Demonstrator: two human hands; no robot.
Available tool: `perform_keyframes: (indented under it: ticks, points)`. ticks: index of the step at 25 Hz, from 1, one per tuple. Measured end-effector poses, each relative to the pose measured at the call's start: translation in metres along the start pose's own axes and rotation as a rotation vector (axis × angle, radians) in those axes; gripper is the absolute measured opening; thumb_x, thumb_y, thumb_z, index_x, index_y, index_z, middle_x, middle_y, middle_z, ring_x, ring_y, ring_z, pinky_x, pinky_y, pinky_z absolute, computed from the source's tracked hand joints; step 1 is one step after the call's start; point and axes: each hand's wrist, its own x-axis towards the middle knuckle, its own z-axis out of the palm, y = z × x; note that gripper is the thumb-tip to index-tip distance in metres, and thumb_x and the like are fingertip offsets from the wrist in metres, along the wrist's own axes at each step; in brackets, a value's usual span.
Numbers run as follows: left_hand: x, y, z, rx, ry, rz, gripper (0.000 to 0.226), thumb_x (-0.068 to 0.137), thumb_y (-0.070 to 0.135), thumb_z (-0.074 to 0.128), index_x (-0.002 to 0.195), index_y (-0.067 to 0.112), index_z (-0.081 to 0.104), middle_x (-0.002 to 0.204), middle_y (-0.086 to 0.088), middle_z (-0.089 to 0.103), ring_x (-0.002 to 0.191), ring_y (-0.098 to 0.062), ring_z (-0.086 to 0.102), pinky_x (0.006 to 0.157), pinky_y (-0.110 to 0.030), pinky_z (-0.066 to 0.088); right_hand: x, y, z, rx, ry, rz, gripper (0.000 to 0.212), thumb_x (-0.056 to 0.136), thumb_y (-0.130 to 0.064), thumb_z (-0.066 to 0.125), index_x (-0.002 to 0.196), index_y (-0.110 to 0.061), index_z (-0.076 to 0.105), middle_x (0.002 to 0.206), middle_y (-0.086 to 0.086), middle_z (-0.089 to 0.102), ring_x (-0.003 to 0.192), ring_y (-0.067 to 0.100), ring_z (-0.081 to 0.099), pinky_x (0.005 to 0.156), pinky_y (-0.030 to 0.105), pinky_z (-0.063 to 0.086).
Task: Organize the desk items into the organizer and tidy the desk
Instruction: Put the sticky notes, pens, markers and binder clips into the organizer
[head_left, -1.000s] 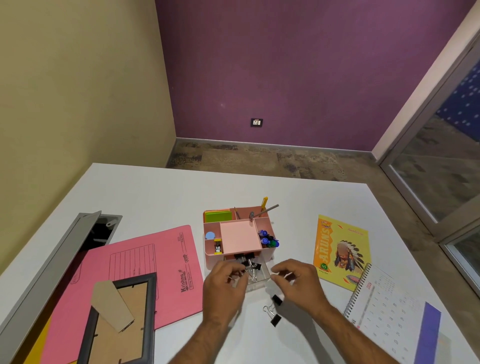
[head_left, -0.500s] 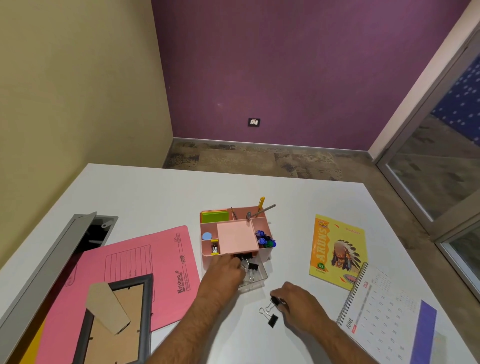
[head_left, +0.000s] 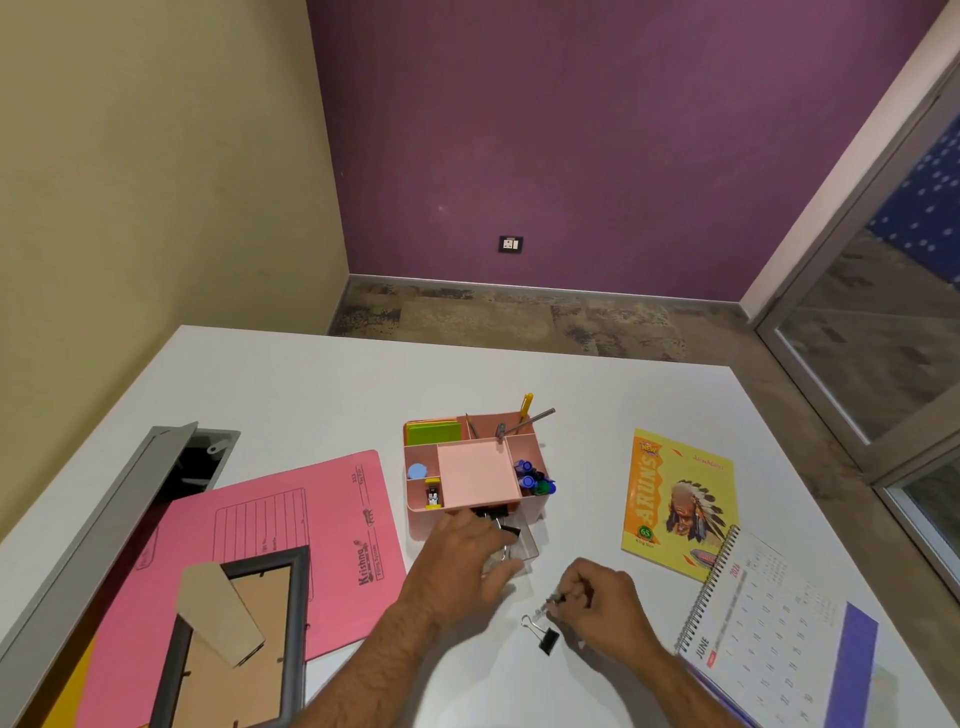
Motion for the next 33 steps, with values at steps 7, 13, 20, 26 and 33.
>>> perform_keyframes:
  ticks: [7,13,20,26,33]
  points:
    - [0.001,0.014,0.004,-0.356,0.008,-0.041,0.018,0.084,0.039,0.068,0.092,0.025,0.075,0.087,0.011,0.072,0.080,0.005,0.059,0.074,-0.023,0.053,-0.001,-0.038,0.005,0.484,0.077,0.062,0.023,0.063,0.004,0.086,0.070,-0.006,0.066,0.056,0.006,0.061,0.053,0.017,0.056,0.054,0.032,0.051]
    - [-0.001,0.011,0.002,-0.334,0.116,-0.011,0.013,0.077,0.014,0.076,0.089,0.019,0.077,0.083,0.007,0.074,0.076,0.009,0.059,0.073,-0.008,0.048,-0.009,-0.036,0.008,0.481,0.059,0.095,0.028,0.064,0.000,0.086,0.083,-0.008,0.066,0.058,0.006,0.060,0.055,0.015,0.055,0.057,0.029,0.054]
    - [0.008,-0.009,-0.006,0.086,0.054,0.078,0.029,0.051,0.002,0.086,0.071,0.019,0.073,0.073,0.005,0.067,0.064,-0.013,0.063,0.050,-0.021,0.050,-0.023,0.003,0.010,-0.168,-0.111,0.067,0.033,0.051,-0.045,0.080,0.078,-0.029,0.068,0.073,-0.005,0.065,0.058,0.008,0.057,0.058,0.023,0.047]
    - [0.008,-0.004,-0.005,0.370,-0.237,0.132,0.043,0.022,0.011,0.089,0.058,0.023,0.068,0.060,0.009,0.059,0.053,-0.011,0.057,0.036,-0.020,0.043,-0.019,-0.005,0.015,-0.269,-0.115,0.116,0.021,0.056,-0.039,0.071,0.073,-0.027,0.069,0.070,-0.005,0.067,0.066,0.009,0.060,0.060,0.021,0.046]
    - [0.008,-0.010,-0.003,0.273,-0.233,0.137,0.021,0.059,0.018,0.082,0.075,0.024,0.071,0.068,0.007,0.070,0.066,-0.013,0.058,0.061,-0.025,0.045,-0.027,-0.010,0.021,-0.019,-0.011,0.127,0.020,0.052,-0.011,0.074,0.067,-0.022,0.065,0.059,-0.005,0.064,0.050,0.006,0.053,0.052,0.023,0.043]
